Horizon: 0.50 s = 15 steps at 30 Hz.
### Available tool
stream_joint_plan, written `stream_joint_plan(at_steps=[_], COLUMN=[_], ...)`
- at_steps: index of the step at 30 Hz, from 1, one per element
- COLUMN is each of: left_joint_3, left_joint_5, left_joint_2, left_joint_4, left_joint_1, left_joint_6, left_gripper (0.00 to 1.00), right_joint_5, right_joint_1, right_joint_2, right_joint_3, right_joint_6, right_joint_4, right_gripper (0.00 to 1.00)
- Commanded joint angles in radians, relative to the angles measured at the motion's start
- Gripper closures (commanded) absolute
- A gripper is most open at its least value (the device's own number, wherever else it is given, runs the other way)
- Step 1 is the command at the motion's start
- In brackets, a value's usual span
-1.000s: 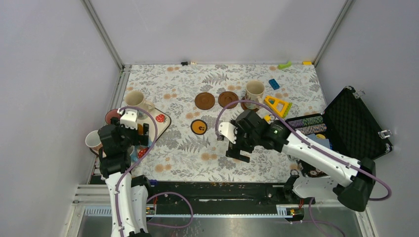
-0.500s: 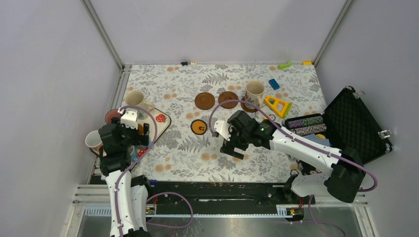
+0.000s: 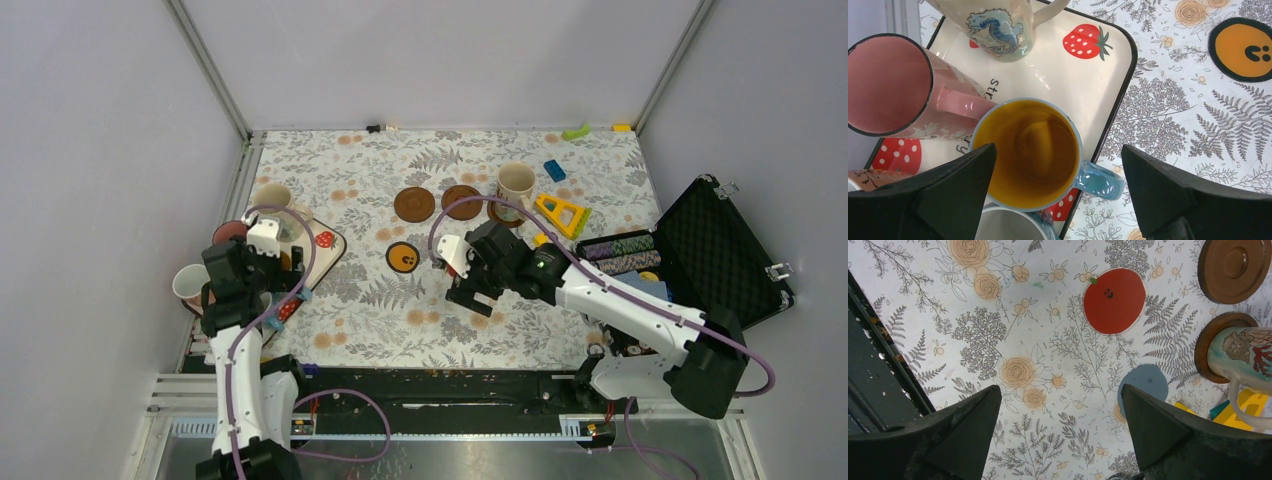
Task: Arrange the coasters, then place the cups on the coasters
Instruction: Pick up the cup from the tray.
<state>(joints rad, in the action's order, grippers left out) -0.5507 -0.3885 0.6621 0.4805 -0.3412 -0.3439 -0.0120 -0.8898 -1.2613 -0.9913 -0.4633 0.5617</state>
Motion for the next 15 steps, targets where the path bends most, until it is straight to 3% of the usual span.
stream_joint_plan(at_steps=[1,7,15], left_joint_3=[-0.111,-0.231,-0.239], left_joint_5=[-0.026,-0.023,0.076], left_joint_2=[0.072,0.206,0.243], left_joint_4=[-0.012,0.045,0.06], left_joint_1=[0.0,0.0,-0.001], left_joint_6=[-0.015,-0.003,-0.057], left_gripper=[0.01,0.01,0.01], right_joint_5=[0.015,-0.018,-0.023], right_joint_1=[0.002,0.003,0.003], right_joint_2=[0.042,0.038,0.018], right_joint_3=[-0.013,-0.023,-0.024], right_joint_6=[0.029,0.047,0.053], right_joint_4=[-0.031,-0.022,-0.021], right_gripper=[0.02,0.01,0.02])
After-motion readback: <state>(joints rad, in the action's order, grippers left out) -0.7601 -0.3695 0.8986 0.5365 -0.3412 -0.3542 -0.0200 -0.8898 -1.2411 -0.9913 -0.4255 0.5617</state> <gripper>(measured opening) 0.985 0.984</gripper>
